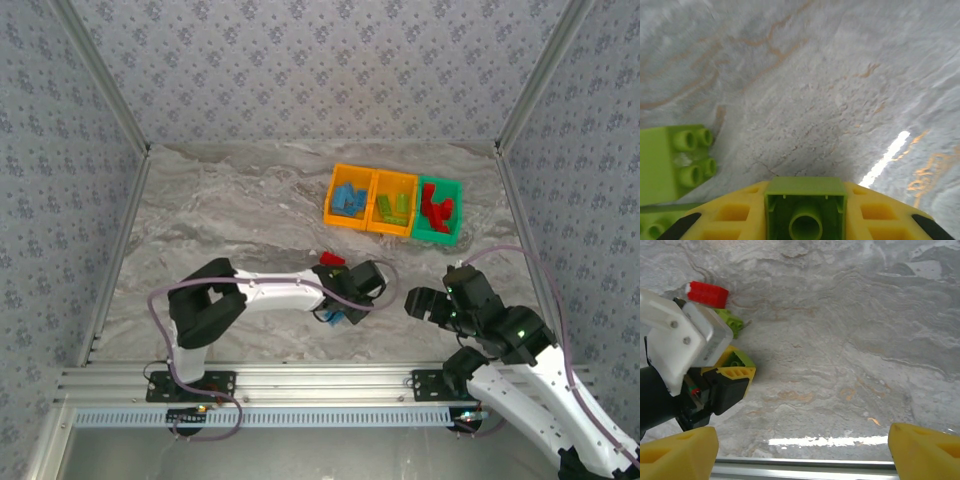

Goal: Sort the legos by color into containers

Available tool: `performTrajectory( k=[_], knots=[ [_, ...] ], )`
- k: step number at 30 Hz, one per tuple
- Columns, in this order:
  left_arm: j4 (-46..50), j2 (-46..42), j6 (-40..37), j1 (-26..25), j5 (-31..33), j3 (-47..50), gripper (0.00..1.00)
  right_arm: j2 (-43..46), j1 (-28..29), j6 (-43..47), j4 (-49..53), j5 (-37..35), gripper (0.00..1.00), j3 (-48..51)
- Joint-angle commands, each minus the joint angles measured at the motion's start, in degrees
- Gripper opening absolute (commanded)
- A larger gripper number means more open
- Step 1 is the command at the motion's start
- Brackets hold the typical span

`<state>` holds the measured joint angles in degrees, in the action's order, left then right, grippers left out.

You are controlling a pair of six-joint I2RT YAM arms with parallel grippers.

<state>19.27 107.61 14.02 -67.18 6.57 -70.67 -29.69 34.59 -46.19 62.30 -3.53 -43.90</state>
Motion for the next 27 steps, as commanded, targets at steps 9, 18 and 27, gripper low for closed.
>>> performTrajectory(
  k=[9, 18, 27],
  knots=[
    [-3.4, 8.1, -10.1, 11.7, 3.5, -24.8, 0.24, 3.5, -0.3, -3.1, -3.8, 0.4, 0.90, -1.3],
    [1.3, 31.3, -15.8, 16.1, 4.6, -58.4, 0.31, 3.9, -0.2, -3.8, -2.0, 1.4, 0.90, -1.1],
    [6.5, 31.9, -14.9, 14.8, 2.3, -66.4, 0.43, 4.0, -0.2, -4.3, -2.7, 1.5, 0.90, -0.1]
  ],
)
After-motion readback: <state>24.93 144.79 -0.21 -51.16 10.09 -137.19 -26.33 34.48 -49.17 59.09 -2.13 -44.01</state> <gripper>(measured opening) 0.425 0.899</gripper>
